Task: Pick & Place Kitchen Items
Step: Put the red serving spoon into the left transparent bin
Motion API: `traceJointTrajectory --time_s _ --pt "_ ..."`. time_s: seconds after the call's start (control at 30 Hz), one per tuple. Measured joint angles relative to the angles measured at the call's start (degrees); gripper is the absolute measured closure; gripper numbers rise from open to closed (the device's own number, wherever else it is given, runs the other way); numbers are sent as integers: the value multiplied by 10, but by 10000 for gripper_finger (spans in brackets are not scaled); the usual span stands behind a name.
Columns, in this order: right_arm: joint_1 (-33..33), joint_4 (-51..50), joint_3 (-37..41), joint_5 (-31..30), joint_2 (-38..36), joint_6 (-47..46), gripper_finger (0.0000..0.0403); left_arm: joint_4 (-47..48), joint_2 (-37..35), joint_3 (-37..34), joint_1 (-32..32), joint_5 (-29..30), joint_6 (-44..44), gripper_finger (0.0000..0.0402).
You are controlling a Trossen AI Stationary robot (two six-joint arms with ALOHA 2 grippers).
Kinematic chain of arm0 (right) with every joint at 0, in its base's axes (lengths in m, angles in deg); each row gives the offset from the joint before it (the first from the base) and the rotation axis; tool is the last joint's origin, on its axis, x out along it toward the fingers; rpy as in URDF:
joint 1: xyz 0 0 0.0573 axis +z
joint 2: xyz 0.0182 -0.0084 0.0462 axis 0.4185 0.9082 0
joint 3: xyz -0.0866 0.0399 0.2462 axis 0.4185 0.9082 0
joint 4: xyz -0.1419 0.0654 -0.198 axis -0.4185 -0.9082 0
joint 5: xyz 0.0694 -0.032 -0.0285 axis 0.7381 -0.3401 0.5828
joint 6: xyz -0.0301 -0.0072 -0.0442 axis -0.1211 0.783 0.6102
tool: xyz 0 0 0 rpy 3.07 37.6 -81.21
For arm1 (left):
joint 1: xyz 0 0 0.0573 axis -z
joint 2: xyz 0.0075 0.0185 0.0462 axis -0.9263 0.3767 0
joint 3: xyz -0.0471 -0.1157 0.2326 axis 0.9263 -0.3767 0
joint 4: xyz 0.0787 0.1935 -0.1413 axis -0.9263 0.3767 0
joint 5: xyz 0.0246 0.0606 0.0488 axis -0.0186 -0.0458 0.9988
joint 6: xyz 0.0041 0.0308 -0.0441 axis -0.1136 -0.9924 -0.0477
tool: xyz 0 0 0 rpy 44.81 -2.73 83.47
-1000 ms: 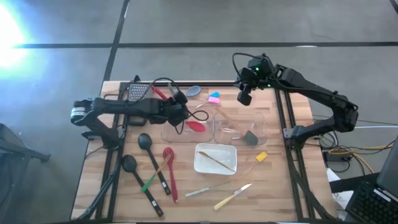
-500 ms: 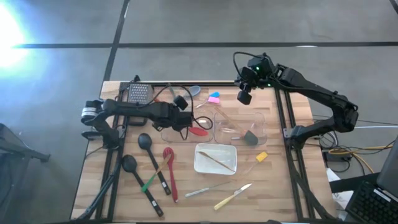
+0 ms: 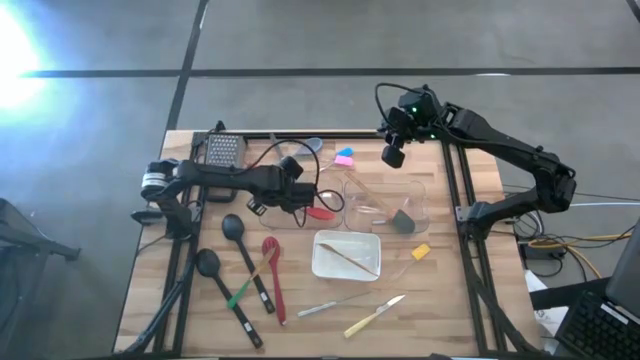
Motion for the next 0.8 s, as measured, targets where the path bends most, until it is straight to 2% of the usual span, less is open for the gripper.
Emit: traceJointTrajectory --time_s 0.8 --pt "0 5 25 1 0 2 350 -27 36 -2 -9 -16 -14 346"
